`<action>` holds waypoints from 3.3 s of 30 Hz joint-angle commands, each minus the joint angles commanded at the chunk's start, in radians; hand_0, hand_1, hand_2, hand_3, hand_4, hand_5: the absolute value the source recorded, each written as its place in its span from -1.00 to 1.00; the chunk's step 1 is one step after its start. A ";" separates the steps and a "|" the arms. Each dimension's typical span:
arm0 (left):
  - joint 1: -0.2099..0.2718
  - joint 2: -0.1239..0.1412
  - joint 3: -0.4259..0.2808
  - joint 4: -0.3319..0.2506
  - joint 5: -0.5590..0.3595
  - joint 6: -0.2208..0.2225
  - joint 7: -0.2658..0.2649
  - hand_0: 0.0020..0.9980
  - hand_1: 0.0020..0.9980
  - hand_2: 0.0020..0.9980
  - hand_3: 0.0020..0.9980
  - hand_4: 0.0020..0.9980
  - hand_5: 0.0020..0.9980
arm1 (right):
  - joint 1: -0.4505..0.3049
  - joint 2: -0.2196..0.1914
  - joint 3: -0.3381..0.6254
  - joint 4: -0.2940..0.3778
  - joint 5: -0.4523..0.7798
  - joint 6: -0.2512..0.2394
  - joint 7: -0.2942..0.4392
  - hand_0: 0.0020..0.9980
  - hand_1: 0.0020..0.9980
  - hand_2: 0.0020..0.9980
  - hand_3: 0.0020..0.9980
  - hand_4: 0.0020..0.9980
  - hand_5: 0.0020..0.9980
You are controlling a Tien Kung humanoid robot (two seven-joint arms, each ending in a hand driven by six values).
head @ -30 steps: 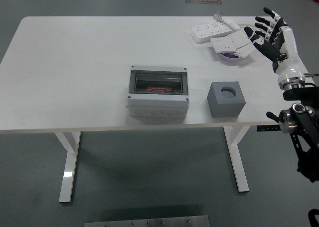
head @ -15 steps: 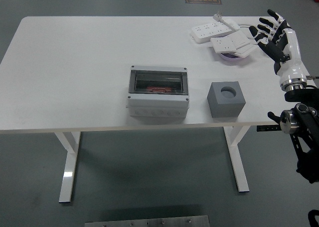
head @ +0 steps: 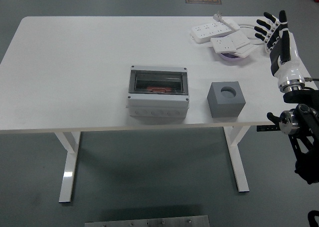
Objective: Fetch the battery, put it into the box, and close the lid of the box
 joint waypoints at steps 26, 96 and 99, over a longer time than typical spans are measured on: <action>0.000 -0.002 -0.005 0.001 0.006 0.000 0.001 0.30 0.33 0.10 0.11 -0.11 -1.00 | -0.005 0.001 0.010 -0.007 0.041 -0.026 0.027 0.52 0.40 0.44 0.44 0.81 1.00; 0.002 -0.003 -0.019 -0.002 0.016 0.005 0.013 0.30 0.33 0.10 0.11 -0.11 -1.00 | -0.010 -0.003 0.028 -0.005 0.083 0.029 0.012 0.66 0.57 0.66 0.73 1.00 1.00; 0.003 -0.003 -0.016 -0.002 0.013 0.004 0.011 0.30 0.33 0.10 0.11 -0.11 -1.00 | -0.010 -0.003 0.028 -0.005 0.087 0.031 0.012 0.66 0.57 0.66 0.73 1.00 1.00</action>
